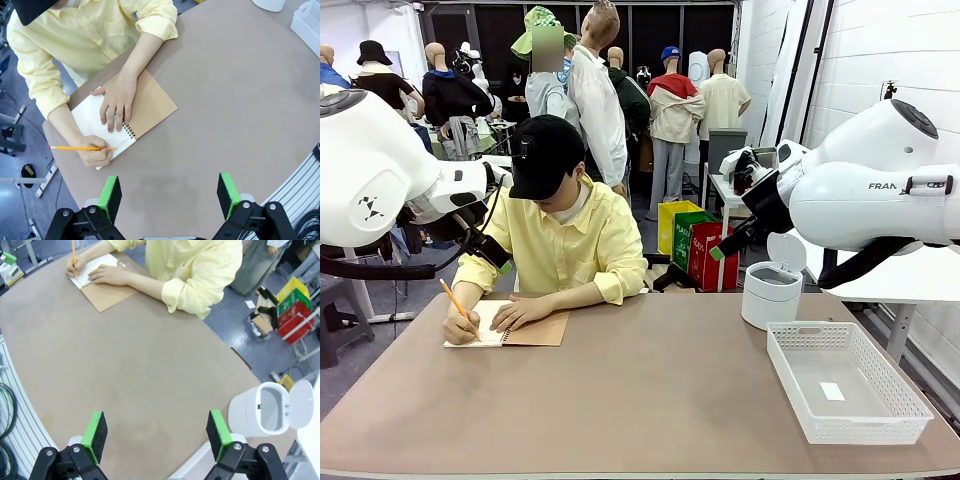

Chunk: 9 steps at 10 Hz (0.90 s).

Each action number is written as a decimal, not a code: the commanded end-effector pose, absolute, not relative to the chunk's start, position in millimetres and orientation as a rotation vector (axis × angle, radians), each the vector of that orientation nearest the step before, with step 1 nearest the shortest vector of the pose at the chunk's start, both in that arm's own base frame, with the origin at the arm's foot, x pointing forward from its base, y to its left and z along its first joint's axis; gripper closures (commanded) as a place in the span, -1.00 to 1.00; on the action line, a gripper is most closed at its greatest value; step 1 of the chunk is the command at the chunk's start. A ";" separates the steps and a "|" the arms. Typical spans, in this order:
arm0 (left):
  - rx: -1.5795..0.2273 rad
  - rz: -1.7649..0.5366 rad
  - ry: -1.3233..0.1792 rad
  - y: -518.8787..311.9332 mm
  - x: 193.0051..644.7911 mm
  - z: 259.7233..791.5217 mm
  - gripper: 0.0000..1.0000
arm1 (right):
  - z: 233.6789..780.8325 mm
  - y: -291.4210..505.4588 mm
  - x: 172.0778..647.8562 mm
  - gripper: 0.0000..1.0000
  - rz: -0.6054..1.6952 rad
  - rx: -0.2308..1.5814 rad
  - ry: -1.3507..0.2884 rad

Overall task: Sort the paper based on its condition.
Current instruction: If a person hands you a paper, place it in the Organizing basket , and if it's crumpled, put it in the Trash can.

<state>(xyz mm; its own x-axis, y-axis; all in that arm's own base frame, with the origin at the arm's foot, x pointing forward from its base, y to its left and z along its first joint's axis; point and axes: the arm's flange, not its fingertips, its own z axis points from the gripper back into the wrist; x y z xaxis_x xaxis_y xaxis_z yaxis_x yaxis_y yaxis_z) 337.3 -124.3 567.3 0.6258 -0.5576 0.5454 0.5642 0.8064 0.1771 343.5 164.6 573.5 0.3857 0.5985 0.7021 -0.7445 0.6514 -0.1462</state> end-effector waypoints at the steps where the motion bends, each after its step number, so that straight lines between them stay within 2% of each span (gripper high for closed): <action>1: -0.009 -0.645 -0.623 -124.1 337.2 567.7 -1.00 | 573.0 164.3 343.4 -1.00 0.864 0.206 -0.796; 9: -0.009 -0.645 -0.623 -124.1 337.2 567.7 -1.00 | 573.0 164.3 343.4 -1.00 0.864 0.206 -0.796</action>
